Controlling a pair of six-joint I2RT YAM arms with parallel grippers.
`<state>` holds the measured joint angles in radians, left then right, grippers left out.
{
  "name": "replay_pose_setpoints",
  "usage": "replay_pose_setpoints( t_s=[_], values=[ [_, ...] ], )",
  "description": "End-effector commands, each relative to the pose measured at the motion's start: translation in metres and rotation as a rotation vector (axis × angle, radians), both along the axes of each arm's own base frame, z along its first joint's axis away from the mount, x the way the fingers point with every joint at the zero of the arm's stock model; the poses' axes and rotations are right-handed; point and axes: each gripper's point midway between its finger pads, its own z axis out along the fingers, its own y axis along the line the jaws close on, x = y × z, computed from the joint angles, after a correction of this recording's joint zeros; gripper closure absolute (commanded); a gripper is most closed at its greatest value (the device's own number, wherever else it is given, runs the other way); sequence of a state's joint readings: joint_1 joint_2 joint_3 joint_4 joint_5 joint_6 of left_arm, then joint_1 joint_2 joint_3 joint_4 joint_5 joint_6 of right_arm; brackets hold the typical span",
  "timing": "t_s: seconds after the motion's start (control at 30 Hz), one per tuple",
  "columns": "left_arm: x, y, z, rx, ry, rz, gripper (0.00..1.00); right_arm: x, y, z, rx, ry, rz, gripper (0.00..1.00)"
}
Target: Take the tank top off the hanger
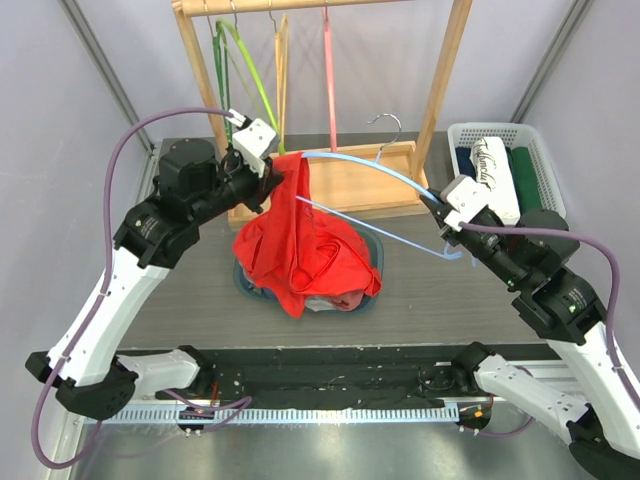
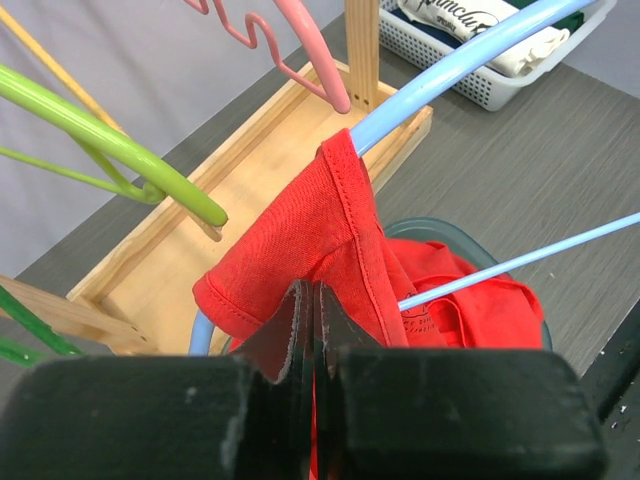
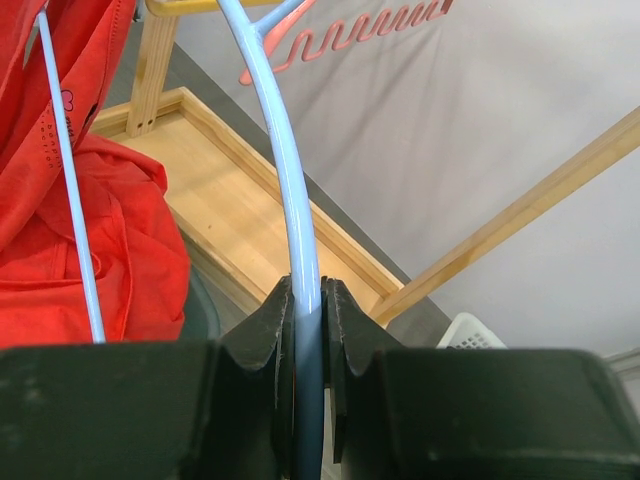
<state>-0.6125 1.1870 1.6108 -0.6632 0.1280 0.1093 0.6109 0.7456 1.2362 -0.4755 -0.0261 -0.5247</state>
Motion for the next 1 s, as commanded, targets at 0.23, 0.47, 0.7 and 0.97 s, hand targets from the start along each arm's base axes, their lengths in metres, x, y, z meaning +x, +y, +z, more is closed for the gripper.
replay_pose_setpoints(
  t_s=[0.23,0.47,0.7,0.97],
  values=[
    [-0.005,0.030,0.063,-0.124,-0.125,0.041,1.00,-0.019,-0.017,0.032,0.089,-0.084,-0.020,0.98],
    [-0.024,0.044,0.079,-0.186,-0.134,0.020,1.00,-0.033,-0.036,0.027,0.095,-0.074,-0.065,0.98],
    [-0.066,0.011,-0.016,-0.270,0.200,-0.182,0.04,-0.030,-0.038,0.034,0.092,-0.084,-0.080,0.99],
    [-0.065,-0.004,-0.042,-0.267,0.273,-0.213,0.00,-0.024,-0.031,0.035,0.101,-0.085,-0.067,0.98]
  ],
)
